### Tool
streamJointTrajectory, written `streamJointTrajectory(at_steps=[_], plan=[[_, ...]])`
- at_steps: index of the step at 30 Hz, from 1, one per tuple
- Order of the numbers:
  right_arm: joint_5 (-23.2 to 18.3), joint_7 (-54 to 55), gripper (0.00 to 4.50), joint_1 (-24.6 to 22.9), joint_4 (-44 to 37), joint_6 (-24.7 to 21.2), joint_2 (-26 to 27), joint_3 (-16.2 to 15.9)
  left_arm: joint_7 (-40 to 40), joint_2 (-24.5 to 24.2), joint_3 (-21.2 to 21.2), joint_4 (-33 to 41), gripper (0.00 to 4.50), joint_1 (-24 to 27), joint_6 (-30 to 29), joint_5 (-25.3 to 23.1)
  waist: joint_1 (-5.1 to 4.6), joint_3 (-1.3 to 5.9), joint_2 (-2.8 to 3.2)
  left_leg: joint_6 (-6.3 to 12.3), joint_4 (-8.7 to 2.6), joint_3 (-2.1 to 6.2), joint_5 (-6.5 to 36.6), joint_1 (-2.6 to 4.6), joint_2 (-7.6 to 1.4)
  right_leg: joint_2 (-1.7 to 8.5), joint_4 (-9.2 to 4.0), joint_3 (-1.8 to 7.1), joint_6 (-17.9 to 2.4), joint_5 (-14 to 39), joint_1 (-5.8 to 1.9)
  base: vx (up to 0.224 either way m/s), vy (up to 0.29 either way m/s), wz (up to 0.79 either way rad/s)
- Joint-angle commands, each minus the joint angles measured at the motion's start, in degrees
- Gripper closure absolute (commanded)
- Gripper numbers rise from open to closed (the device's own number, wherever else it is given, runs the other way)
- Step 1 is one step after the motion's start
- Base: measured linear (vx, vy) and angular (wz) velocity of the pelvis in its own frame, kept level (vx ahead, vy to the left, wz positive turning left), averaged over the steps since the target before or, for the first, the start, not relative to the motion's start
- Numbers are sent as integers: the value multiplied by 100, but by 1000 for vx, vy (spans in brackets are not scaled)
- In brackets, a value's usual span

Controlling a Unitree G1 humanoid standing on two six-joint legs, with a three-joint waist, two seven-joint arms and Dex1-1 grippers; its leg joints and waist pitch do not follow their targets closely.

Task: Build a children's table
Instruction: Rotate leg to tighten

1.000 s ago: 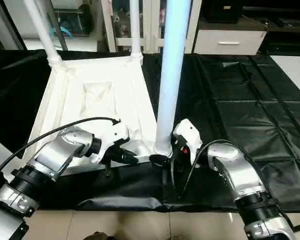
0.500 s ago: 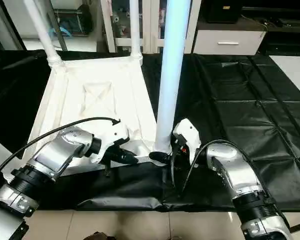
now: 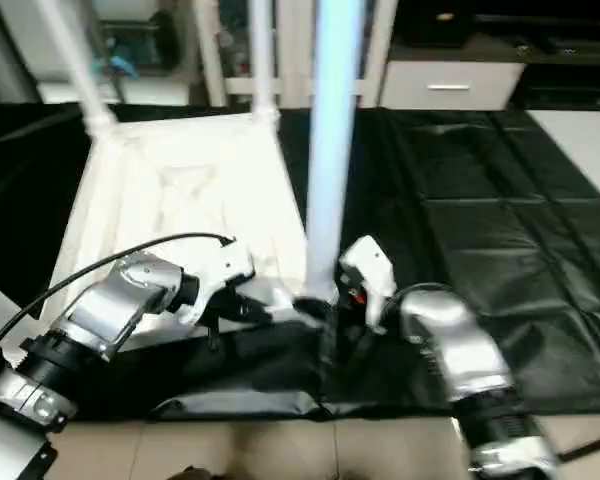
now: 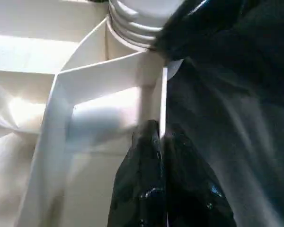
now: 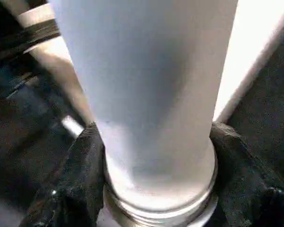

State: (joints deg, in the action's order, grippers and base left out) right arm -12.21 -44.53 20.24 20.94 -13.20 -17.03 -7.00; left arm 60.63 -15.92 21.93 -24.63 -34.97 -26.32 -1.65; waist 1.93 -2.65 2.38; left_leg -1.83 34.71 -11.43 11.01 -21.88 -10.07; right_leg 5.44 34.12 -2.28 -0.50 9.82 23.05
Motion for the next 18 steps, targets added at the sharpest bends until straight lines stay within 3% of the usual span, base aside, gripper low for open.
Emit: streamJointTrajectory(at_steps=[1,5,9,11,12,15,16,18], plan=[[143,586,177,52,140,12,185,38,-48,315,223,-105,450,0,-24,98,-23,328,-72,21,-503,164,1623,119,-262,274,-451,145,-1121,1920,-211,0,0,0],[208,1431,178,190,231,-167,659,206,-642,683,118,-487,450,-171,-91,1,-57,331,-67,-45,-508,167,1819,141,-245,270,-500,151,-990,2109,-169,0,0,0],[568,2964,178,677,993,-291,1249,438,-2023,1276,-257,-1421,450,-608,124,-244,-112,321,-54,-143,-502,165,1909,148,-208,254,-526,136,-972,2235,-134,0,0,0],[672,4459,178,1180,1826,-195,1648,822,-2967,1576,-472,-2121,450,-907,510,-372,-134,321,-69,-158,-500,186,2050,162,-194,279,-574,126,-883,2496,-118,0,0,0],[644,4695,178,1263,1961,-152,1730,924,-3102,1612,-493,-2230,450,-949,581,-394,-175,328,-60,-177,-510,200,2126,164,-191,273,-580,117,-845,2537,-117,0,0,0],[704,4870,178,1468,2302,82,1850,939,-3283,1632,-528,-2363,450,-983,689,-436,-167,355,-53,-105,-521,186,1980,157,-211,257,-557,121,-849,2040,-133,0,0,0],[704,4870,178,1468,2302,82,1850,939,-3283,1632,-528,-2363,450,-983,689,-436,-160,365,-78,-25,-517,177,1843,133,-212,265,-522,126,-927,1772,-159,0,0,0],[593,4720,178,1555,2375,282,1968,1070,-3211,1600,-559,-2363,450,-966,713,-470,-144,371,-69,103,-506,158,1608,95,-209,278,-499,131,-1010,1499,-193,0,0,0]])
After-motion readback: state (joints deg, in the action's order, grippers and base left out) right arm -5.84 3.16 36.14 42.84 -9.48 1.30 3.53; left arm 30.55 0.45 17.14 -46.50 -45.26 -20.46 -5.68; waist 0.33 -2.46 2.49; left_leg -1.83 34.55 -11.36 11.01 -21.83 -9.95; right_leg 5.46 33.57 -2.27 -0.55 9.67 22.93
